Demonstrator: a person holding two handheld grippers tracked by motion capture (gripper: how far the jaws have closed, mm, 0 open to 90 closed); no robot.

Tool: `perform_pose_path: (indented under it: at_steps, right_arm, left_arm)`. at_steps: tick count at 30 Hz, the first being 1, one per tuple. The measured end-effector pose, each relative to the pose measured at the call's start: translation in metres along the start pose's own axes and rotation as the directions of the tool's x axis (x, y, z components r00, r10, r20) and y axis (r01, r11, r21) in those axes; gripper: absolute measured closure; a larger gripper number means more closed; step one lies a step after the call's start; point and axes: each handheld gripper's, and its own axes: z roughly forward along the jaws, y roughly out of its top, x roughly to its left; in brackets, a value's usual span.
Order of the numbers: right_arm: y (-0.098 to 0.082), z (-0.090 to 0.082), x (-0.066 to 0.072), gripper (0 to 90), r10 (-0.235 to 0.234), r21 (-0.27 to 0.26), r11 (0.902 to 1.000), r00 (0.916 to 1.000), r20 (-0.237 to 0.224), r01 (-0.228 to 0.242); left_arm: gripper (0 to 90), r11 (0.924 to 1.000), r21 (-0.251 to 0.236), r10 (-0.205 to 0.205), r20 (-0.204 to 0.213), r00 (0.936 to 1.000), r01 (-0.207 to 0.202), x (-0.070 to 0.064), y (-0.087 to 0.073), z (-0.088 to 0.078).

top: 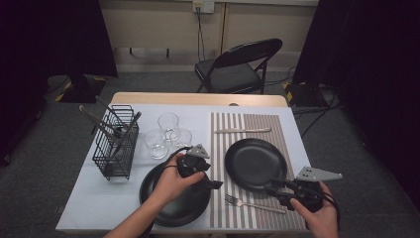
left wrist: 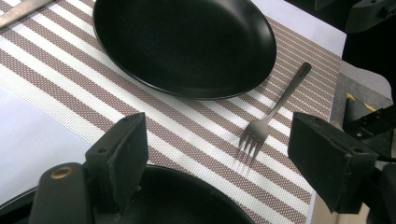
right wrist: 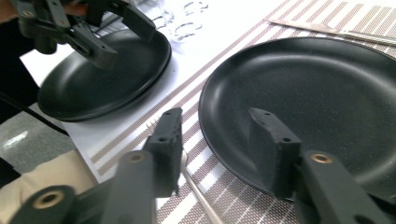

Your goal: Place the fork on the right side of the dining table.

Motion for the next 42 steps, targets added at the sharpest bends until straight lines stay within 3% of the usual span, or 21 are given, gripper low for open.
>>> perform_pose_path:
  at_steps: [15, 26, 42]
  right_arm:
    - [-0.005, 0.009, 0.001, 32.0, -0.026, 0.044, 0.9988, 0.9978, 0.062, 0.023]
    - [-0.016, 0.006, 0.002, 28.1, -0.049, 0.089, 0.9952, 0.9954, 0.083, 0.042]
    - [-0.042, 0.011, 0.0, 27.5, -0.06, 0.122, 0.9914, 0.9932, 0.1, 0.048]
  left_arm:
    - [20.1, 1.0, -0.008, -0.002, -0.002, 1.0, 0.002, 0.004, -0.004, -0.007]
    - [20.0, 0.9996, -0.019, -0.019, 0.007, 0.9998, 0.019, 0.008, -0.012, -0.004]
    - [20.0, 0.9991, -0.032, -0.029, -0.016, 0.9995, 0.029, 0.016, -0.014, -0.011]
